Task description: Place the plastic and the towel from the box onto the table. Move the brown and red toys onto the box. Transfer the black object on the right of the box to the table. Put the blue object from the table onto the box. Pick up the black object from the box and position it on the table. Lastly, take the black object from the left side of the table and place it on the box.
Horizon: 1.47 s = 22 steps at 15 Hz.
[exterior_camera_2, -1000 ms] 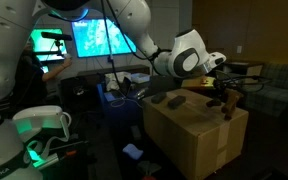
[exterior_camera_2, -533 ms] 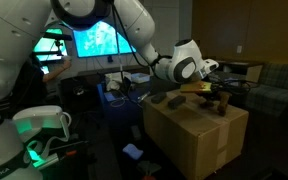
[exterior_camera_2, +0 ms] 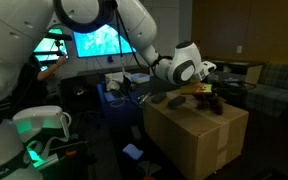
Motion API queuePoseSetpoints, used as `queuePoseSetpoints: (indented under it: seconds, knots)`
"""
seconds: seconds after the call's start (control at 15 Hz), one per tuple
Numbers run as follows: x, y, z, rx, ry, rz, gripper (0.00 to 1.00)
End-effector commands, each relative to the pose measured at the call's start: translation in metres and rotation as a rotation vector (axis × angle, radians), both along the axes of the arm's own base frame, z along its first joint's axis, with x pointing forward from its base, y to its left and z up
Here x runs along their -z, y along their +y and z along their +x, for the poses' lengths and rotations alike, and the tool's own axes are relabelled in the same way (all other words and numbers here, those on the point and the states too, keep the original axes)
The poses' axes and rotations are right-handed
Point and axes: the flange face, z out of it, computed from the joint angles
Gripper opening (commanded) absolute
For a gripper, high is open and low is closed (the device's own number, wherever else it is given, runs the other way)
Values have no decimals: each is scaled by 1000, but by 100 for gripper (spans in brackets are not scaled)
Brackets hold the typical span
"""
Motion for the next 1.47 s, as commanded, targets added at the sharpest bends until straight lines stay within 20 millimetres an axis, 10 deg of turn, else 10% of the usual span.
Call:
queuePoseSetpoints:
  seconds: [0.0,0.4,0.93,1.4]
  knots:
    - [-23,-11,-3,-53,10,7,60]
    - [-51,-53,-34,-47,72,-2,100]
    - [-52,-132,-137,75,236,-8,100]
    - [-10,-152,-225,159,391,-17,100]
